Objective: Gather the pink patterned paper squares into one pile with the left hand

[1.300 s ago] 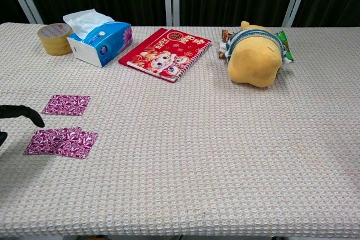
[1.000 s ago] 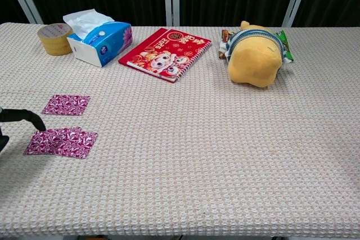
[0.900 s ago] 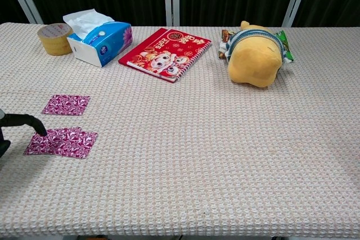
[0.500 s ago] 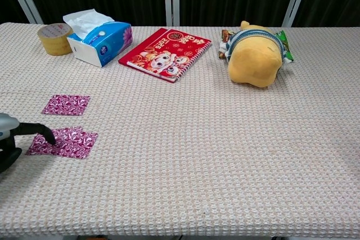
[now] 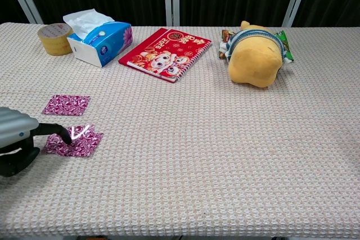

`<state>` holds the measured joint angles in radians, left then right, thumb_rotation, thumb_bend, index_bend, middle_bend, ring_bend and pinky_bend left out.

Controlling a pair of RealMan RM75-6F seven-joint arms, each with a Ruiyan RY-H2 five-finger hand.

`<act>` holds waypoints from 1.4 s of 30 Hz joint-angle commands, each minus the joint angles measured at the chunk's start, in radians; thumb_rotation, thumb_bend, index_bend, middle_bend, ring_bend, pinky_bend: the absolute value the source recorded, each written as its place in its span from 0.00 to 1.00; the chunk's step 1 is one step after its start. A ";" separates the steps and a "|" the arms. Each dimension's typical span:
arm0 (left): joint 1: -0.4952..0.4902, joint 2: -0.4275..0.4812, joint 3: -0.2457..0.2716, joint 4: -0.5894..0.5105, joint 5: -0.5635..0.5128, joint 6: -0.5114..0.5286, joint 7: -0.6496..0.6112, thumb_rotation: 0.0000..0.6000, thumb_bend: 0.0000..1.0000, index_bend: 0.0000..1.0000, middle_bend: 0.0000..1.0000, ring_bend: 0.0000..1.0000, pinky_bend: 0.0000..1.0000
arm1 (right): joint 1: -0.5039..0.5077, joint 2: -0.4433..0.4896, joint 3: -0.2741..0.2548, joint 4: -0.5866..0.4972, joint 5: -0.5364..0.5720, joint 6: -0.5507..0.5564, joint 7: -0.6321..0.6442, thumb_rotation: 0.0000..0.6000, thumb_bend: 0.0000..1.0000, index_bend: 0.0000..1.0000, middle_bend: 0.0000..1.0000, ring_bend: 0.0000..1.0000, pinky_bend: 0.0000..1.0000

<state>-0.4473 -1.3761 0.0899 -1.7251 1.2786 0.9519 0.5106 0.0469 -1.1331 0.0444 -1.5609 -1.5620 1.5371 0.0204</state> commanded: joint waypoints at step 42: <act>-0.164 -0.082 -0.064 0.053 -0.127 -0.065 0.115 1.00 0.67 0.24 0.92 0.94 0.97 | 0.003 -0.005 0.008 0.032 0.030 -0.022 0.028 1.00 0.32 0.00 0.00 0.00 0.00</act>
<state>-0.6086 -1.4562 0.0269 -1.6741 1.1538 0.8883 0.6241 0.0503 -1.1376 0.0520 -1.5296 -1.5330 1.5148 0.0478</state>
